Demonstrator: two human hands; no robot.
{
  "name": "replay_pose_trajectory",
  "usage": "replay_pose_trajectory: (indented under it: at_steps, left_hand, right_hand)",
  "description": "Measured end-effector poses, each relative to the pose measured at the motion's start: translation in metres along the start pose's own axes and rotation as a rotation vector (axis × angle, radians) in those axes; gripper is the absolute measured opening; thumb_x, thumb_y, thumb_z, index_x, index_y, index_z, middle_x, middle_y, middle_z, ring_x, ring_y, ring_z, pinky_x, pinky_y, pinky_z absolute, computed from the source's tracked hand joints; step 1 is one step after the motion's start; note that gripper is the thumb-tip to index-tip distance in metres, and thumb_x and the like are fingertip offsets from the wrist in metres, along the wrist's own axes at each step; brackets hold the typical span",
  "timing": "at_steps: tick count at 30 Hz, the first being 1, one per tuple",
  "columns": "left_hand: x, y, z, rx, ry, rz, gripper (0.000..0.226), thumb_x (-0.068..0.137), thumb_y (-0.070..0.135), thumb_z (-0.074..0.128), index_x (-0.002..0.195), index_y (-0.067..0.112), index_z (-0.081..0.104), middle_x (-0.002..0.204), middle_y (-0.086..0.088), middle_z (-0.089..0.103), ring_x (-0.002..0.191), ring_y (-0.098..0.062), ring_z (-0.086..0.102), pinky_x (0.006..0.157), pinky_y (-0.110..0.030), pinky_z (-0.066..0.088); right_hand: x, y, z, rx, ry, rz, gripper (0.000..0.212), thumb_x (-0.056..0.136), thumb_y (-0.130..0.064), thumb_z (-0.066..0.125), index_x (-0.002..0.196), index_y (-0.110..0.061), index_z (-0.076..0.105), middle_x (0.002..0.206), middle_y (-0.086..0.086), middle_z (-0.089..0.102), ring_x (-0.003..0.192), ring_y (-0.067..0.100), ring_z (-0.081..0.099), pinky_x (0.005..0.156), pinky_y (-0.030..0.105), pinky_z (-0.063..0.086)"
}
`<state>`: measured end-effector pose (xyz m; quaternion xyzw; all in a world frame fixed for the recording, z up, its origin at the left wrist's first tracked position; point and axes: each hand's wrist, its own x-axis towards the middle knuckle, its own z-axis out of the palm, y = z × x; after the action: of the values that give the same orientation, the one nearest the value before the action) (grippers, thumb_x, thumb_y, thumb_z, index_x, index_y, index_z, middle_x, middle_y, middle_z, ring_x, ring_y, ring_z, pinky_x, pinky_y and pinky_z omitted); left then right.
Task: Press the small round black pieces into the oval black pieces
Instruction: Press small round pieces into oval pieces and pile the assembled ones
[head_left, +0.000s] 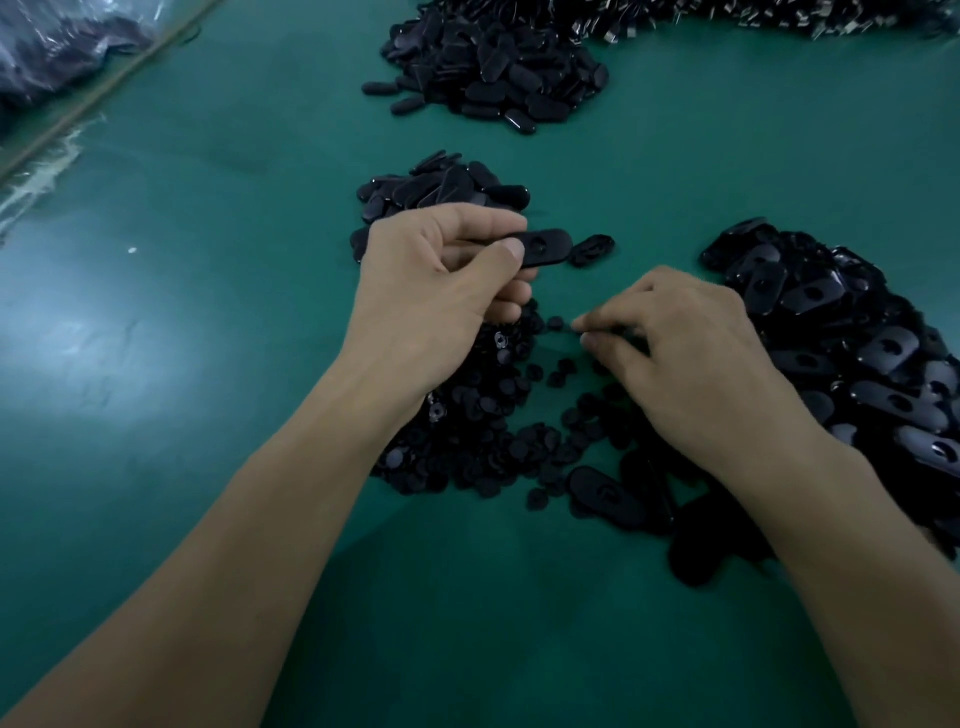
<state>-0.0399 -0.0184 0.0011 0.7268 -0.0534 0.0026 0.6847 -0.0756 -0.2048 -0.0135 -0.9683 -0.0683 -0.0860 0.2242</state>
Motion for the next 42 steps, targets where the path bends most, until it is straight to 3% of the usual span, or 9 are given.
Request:
replay_pose_trajectory:
  at_steps: [4, 10, 13, 15, 17, 23, 29, 37, 42]
  left_hand:
    - [-0.001, -0.001, 0.001, 0.027, -0.017, 0.007, 0.012, 0.096, 0.005, 0.066, 0.101, 0.015, 0.072, 0.079, -0.005, 0.078, 0.067, -0.013, 0.073, 0.065, -0.021, 0.058]
    - [-0.001, -0.004, 0.003, 0.076, -0.042, 0.023, 0.014, 0.095, 0.006, 0.067, 0.096, 0.019, 0.073, 0.078, -0.007, 0.077, 0.068, -0.014, 0.074, 0.066, -0.022, 0.059]
    - [-0.001, -0.005, 0.003, 0.092, -0.054, 0.03, 0.016, 0.094, 0.004, 0.068, 0.095, 0.019, 0.074, 0.078, -0.006, 0.077, 0.068, -0.014, 0.074, 0.066, -0.023, 0.059]
    - [-0.001, -0.006, 0.003, 0.111, -0.058, 0.041, 0.018, 0.093, 0.004, 0.069, 0.094, 0.021, 0.075, 0.077, -0.004, 0.078, 0.068, -0.015, 0.074, 0.067, -0.024, 0.06]
    - [-0.001, -0.006, 0.003, 0.138, -0.057, 0.056, 0.017, 0.092, 0.006, 0.07, 0.093, 0.023, 0.075, 0.077, -0.003, 0.078, 0.068, -0.016, 0.074, 0.068, -0.026, 0.061]
    - [-0.002, -0.006, 0.004, 0.184, -0.032, 0.079, 0.017, 0.091, 0.012, 0.071, 0.093, 0.028, 0.076, 0.077, 0.0, 0.077, 0.072, -0.018, 0.075, 0.075, -0.042, 0.064]
    - [-0.005, -0.003, 0.006, 0.198, -0.021, 0.111, 0.018, 0.09, 0.012, 0.072, 0.091, 0.03, 0.075, 0.076, 0.003, 0.077, 0.071, -0.016, 0.075, 0.077, -0.042, 0.064]
    - [-0.008, -0.003, 0.011, 0.324, -0.027, 0.19, 0.018, 0.09, 0.014, 0.072, 0.092, 0.032, 0.075, 0.074, 0.011, 0.075, 0.07, -0.007, 0.073, 0.073, -0.033, 0.063]
    - [-0.01, -0.002, 0.015, 0.391, -0.009, 0.242, 0.016, 0.089, 0.015, 0.074, 0.099, 0.027, 0.077, 0.077, 0.016, 0.073, 0.07, 0.003, 0.07, 0.071, -0.019, 0.058]
  right_hand:
    - [0.002, -0.001, -0.001, 0.009, -0.009, 0.044, 0.013, 0.097, -0.028, 0.064, 0.104, -0.024, 0.075, 0.094, -0.002, 0.062, 0.088, 0.02, 0.061, 0.084, 0.037, 0.052]
    - [0.0, -0.002, 0.0, 0.114, 0.05, 0.042, 0.008, 0.101, -0.018, 0.054, 0.096, -0.021, 0.06, 0.091, -0.005, 0.063, 0.085, 0.016, 0.06, 0.078, 0.041, 0.053]
    - [-0.001, -0.003, -0.001, 0.199, 0.139, 0.007, 0.007, 0.101, -0.017, 0.057, 0.105, -0.02, 0.062, 0.087, -0.012, 0.06, 0.084, 0.007, 0.059, 0.073, 0.022, 0.05]
    - [-0.001, -0.004, -0.003, 0.232, 0.205, -0.033, 0.019, 0.099, -0.016, 0.062, 0.118, -0.014, 0.067, 0.085, -0.019, 0.062, 0.085, 0.0, 0.059, 0.076, 0.007, 0.044]
    - [0.0, -0.005, -0.006, 0.253, 0.259, -0.076, 0.019, 0.097, -0.017, 0.066, 0.115, -0.013, 0.073, 0.082, -0.024, 0.062, 0.079, -0.004, 0.06, 0.075, 0.002, 0.041]
    - [-0.002, -0.008, -0.007, 0.437, 0.342, -0.102, 0.011, 0.096, -0.02, 0.068, 0.102, -0.023, 0.076, 0.08, -0.024, 0.066, 0.074, 0.004, 0.065, 0.069, 0.011, 0.048]
    - [-0.001, -0.009, -0.006, 0.635, 0.289, -0.012, 0.013, 0.091, -0.019, 0.073, 0.098, -0.031, 0.075, 0.082, -0.017, 0.074, 0.079, 0.003, 0.071, 0.074, 0.016, 0.054]
    - [0.0, -0.009, -0.007, 0.731, 0.231, 0.031, 0.023, 0.086, -0.012, 0.078, 0.095, -0.032, 0.072, 0.082, -0.012, 0.075, 0.081, 0.006, 0.073, 0.077, 0.022, 0.057]
    - [0.0, -0.012, -0.005, 0.651, 0.255, -0.002, 0.02, 0.087, -0.016, 0.078, 0.086, -0.035, 0.072, 0.08, -0.017, 0.074, 0.078, 0.003, 0.071, 0.074, 0.019, 0.054]
